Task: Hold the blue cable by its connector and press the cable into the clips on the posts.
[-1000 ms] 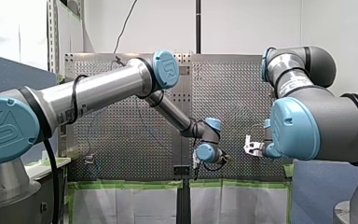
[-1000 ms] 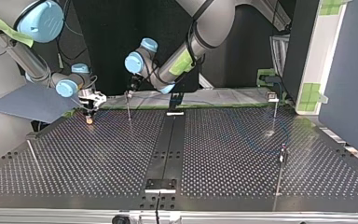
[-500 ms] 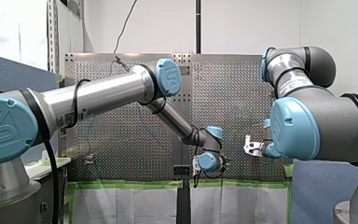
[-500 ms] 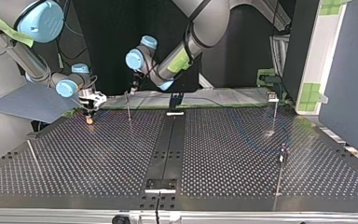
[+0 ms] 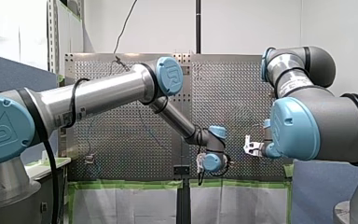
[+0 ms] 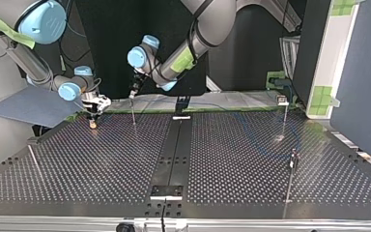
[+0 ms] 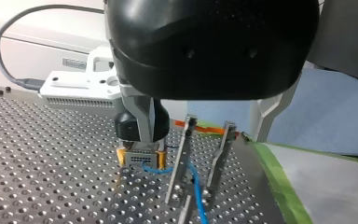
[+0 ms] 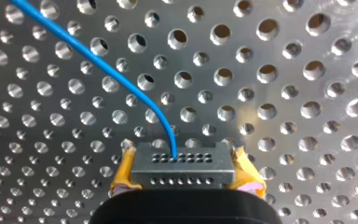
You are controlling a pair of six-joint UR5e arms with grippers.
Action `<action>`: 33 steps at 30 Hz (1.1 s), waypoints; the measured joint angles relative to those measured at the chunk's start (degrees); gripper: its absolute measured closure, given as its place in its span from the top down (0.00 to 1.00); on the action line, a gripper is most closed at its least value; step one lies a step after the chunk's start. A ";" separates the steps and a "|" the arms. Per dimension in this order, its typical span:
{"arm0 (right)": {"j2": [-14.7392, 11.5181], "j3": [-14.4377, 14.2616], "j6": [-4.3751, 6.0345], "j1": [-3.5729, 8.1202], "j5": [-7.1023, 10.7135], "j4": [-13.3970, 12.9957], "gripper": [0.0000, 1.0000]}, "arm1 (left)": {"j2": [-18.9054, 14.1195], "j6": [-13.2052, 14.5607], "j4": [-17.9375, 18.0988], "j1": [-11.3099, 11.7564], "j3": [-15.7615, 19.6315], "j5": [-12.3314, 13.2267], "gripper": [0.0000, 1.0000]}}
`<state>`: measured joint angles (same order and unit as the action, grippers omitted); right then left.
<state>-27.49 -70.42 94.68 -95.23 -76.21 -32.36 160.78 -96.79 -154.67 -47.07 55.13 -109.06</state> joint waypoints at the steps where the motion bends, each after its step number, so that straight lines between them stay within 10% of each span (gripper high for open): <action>1: 0.00 -0.01 0.00 0.00 0.00 0.01 0.23 | 0.01 -0.03 0.05 0.00 0.23 -0.01 1.00; 33: -0.01 -0.02 0.00 -0.17 0.06 0.27 0.23 | -3.23 1.23 2.48 -3.36 3.79 -3.88 1.00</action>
<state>-27.50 -70.44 94.68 -95.40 -76.15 -32.09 157.55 -95.56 -152.19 -50.42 58.92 -112.95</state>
